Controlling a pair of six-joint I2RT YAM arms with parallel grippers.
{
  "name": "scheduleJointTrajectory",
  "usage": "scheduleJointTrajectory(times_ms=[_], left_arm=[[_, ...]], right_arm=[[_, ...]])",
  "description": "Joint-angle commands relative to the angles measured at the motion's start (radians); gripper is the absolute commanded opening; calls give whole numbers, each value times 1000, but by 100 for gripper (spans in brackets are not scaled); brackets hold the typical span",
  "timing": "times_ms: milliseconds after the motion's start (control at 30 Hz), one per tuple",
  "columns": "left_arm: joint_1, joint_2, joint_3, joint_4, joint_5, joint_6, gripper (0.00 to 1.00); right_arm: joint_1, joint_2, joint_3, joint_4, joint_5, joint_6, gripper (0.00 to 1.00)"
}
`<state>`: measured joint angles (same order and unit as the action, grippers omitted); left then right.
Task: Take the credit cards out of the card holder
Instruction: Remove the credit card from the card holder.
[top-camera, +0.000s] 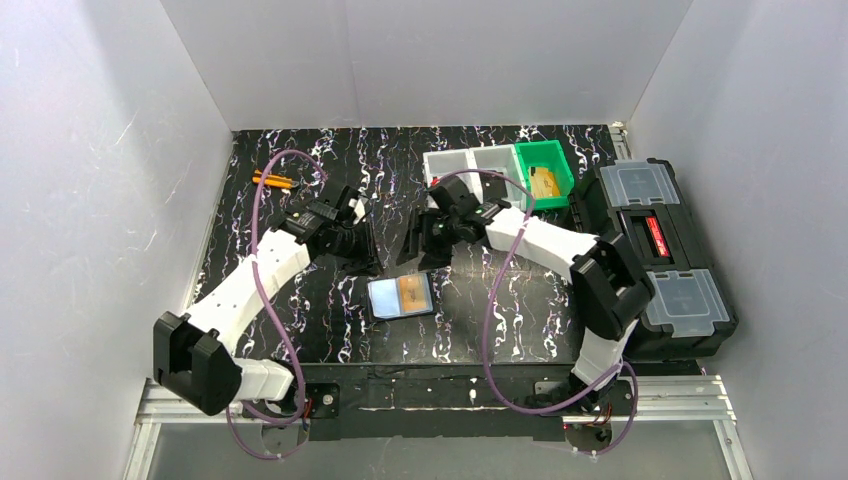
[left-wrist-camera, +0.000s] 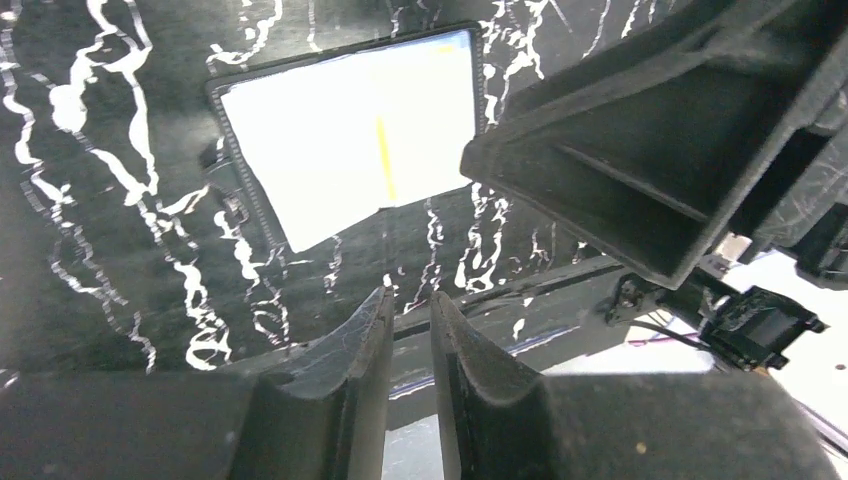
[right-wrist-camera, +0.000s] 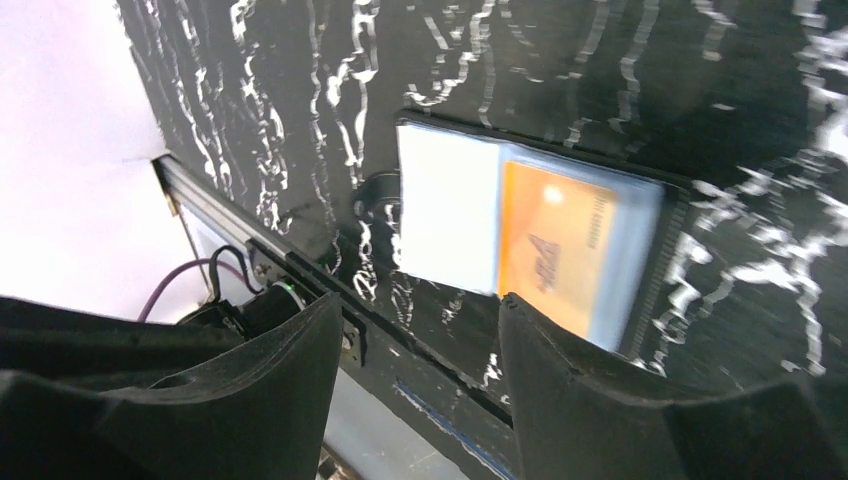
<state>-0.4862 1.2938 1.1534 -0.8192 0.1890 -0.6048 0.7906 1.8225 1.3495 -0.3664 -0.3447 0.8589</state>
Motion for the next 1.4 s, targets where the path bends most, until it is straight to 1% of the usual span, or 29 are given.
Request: scheduleJointTrajectory(times_ms=[0, 133, 233, 300, 367, 533, 900, 1100, 1367], left_arm=[[6, 41, -42, 99, 110, -43, 21], [6, 98, -89, 171, 146, -59, 24], [8, 139, -126, 222, 158, -61, 25], [8, 161, -149, 255, 175, -66, 26], [8, 172, -177, 289, 185, -77, 26], [8, 223, -204, 340, 202, -83, 26], [9, 330, -234, 431, 222, -90, 25], [8, 358, -267, 469, 231, -98, 24], [8, 364, -304, 509, 239, -110, 20]], right_arm=[[-15, -78, -77, -52, 101, -29, 65], [-12, -113, -127, -41, 136, -39, 59], [-12, -94, -141, -50, 154, -54, 53], [-13, -81, -148, -51, 139, -54, 48], [-6, -81, -168, -31, 163, -64, 46], [-5, -33, -159, -29, 131, -70, 39], [2, 32, -158, -11, 105, -93, 33], [2, 49, -189, 17, 87, -80, 24], [2, 70, -174, 2, 84, -79, 13]])
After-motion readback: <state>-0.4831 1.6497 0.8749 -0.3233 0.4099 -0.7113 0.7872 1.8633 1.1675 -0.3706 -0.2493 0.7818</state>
